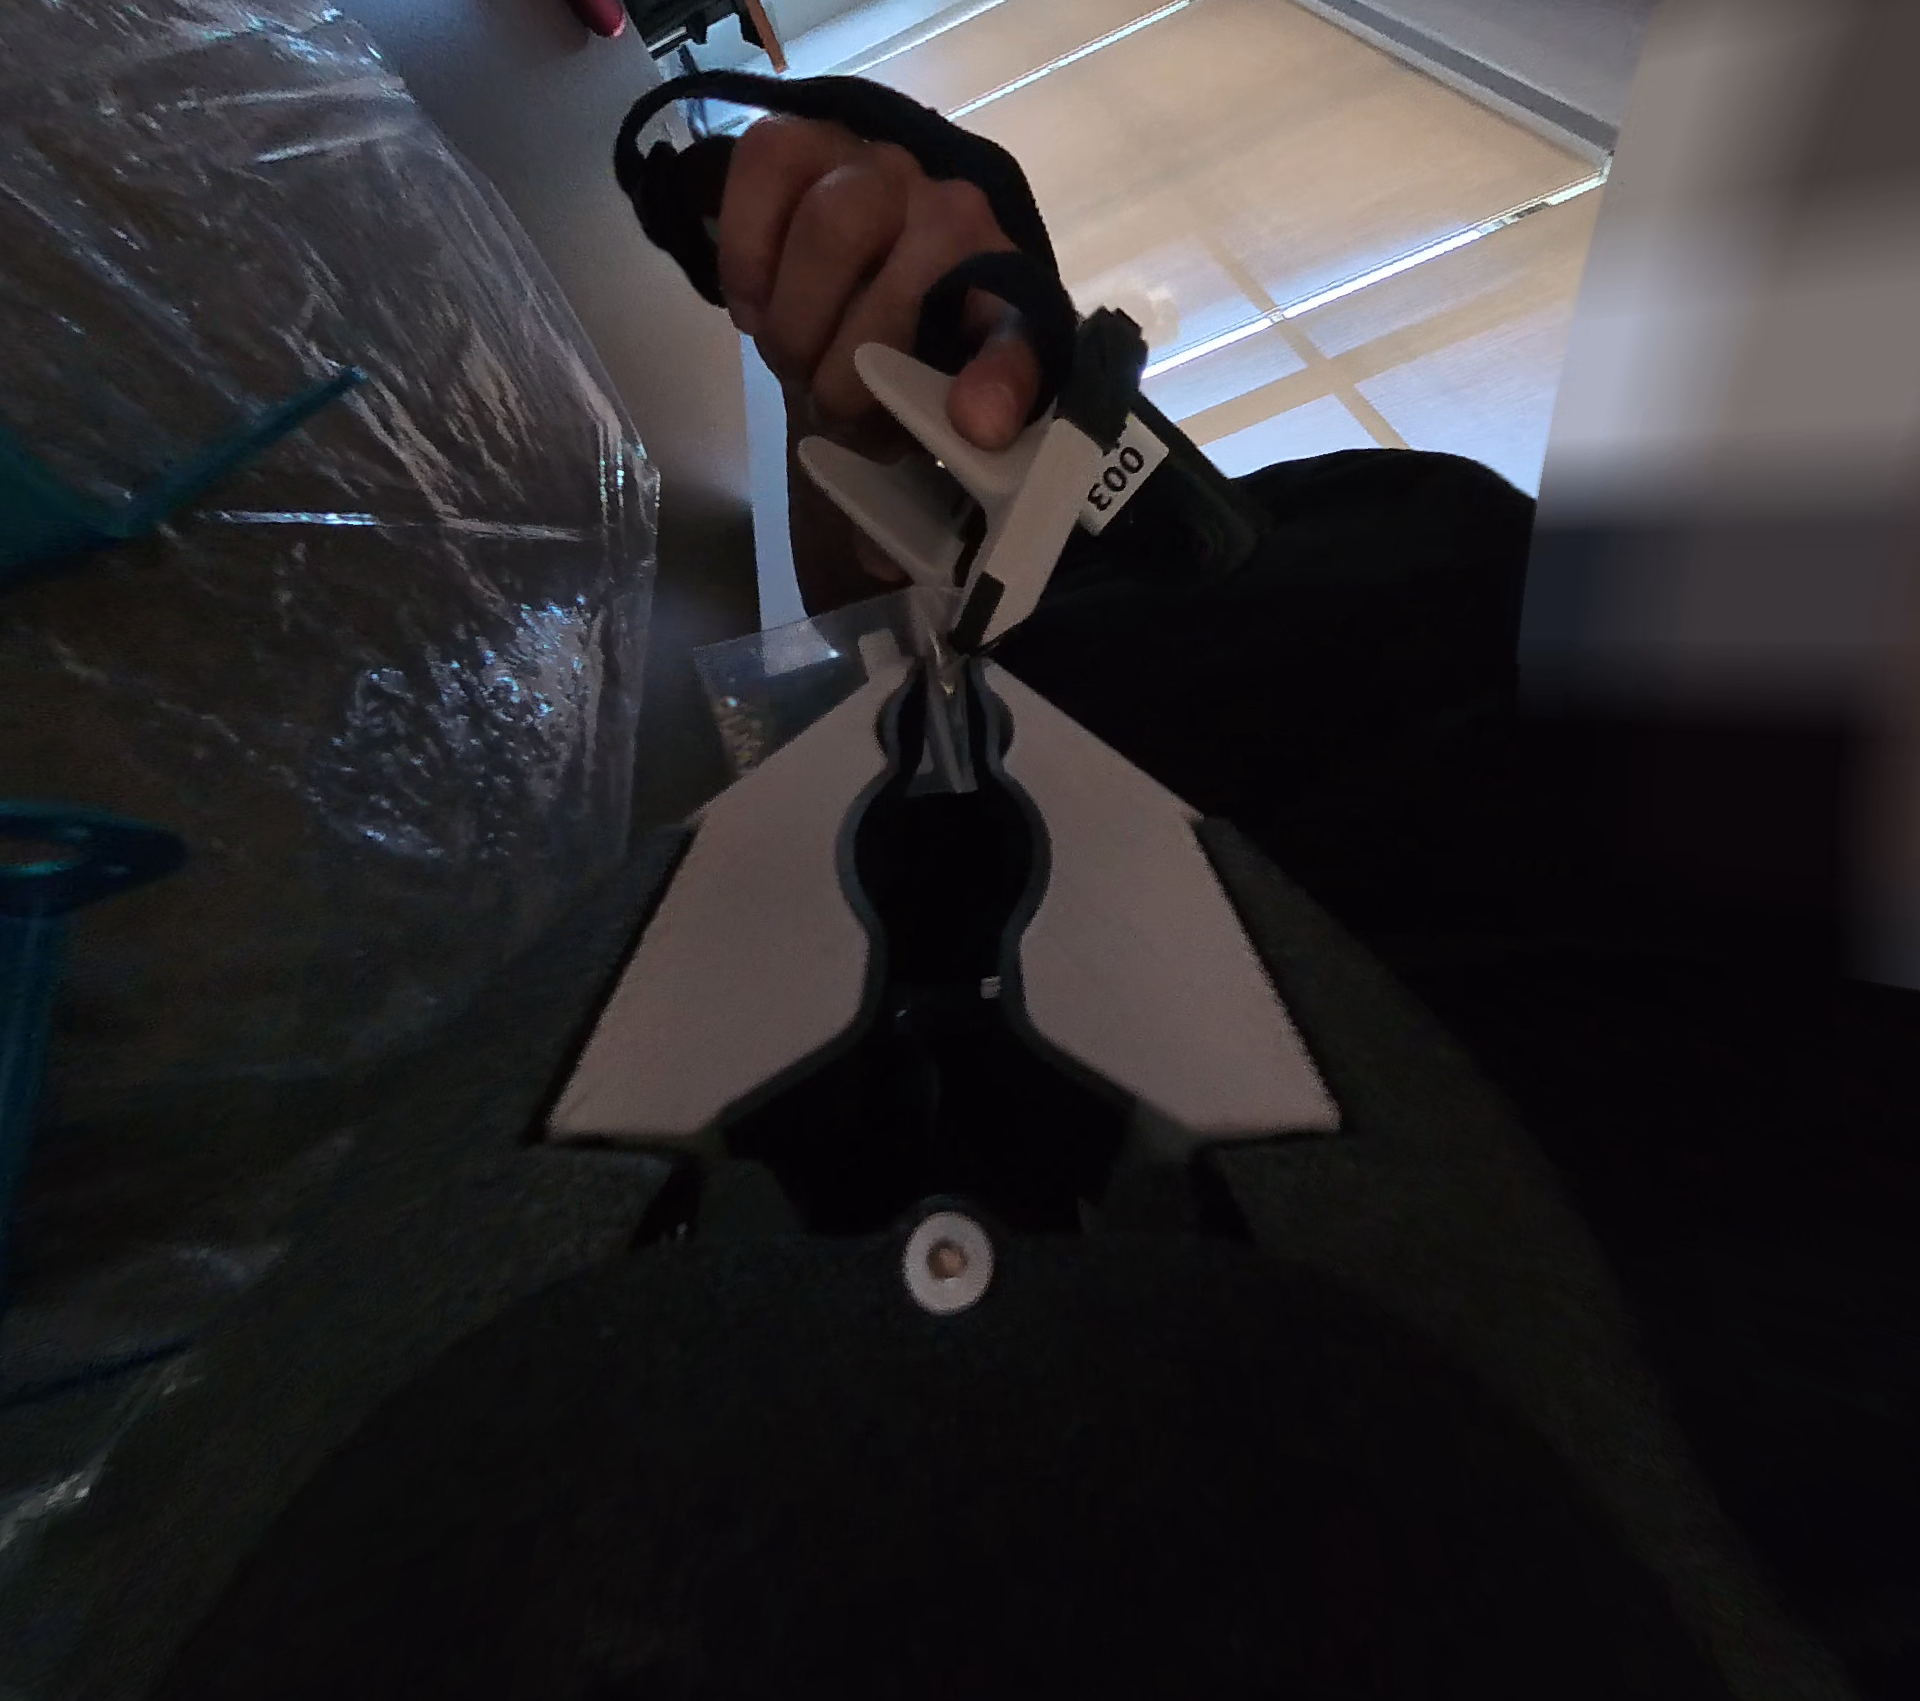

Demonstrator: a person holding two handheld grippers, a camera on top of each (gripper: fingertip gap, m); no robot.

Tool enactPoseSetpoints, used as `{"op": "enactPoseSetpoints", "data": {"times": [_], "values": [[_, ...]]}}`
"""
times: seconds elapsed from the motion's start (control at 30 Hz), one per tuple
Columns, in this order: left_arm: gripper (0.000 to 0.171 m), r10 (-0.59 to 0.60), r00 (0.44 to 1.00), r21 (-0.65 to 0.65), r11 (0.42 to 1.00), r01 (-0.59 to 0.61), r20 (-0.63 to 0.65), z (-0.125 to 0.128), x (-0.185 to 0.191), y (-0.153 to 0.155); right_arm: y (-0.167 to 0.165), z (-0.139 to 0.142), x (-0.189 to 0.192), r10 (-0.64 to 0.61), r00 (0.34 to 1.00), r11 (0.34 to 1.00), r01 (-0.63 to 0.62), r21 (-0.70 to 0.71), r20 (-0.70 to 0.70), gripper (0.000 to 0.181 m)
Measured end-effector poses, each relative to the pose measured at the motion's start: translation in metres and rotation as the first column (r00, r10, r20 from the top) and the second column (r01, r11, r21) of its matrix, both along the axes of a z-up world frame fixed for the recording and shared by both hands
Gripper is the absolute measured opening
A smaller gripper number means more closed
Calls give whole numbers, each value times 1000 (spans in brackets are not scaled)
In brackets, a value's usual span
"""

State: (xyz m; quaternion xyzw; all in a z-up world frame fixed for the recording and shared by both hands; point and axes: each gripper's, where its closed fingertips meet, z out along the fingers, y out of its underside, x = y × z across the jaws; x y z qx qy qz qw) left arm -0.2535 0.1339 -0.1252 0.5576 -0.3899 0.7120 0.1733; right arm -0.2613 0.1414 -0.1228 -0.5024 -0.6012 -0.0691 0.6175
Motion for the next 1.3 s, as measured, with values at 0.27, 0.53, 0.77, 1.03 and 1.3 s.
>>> {"op": "enactPoseSetpoints", "data": {"times": [0.27, 0.53, 0.77, 1.03, 1.3], "values": [[5, -11, 1000, -93, 996, 12, 9, 5, -1, -1, -3, 2, -1, 2, 997, 996, -9, 91, 79, 0], [0, 35, 999, -66, 997, -36, -16, 0, 2, 4, 1, -2, 2, -41, 993, 989, 25, 149, 110, 0], [0, 206, 976, 153, 964, -215, 72, 6, 13, 20, 15, 15, 22, -196, 901, 950, 77, -303, -387, 14], [0, 366, 923, 96, 921, -377, 118, 8, 15, 38, 19, -5, 16, -464, 679, 625, -203, -754, -568, 40], [0, 418, 897, 70, 900, -430, 145, 8, 16, 33, 24, 9, 18, -503, 515, 548, -431, -717, -694, 23]]}}
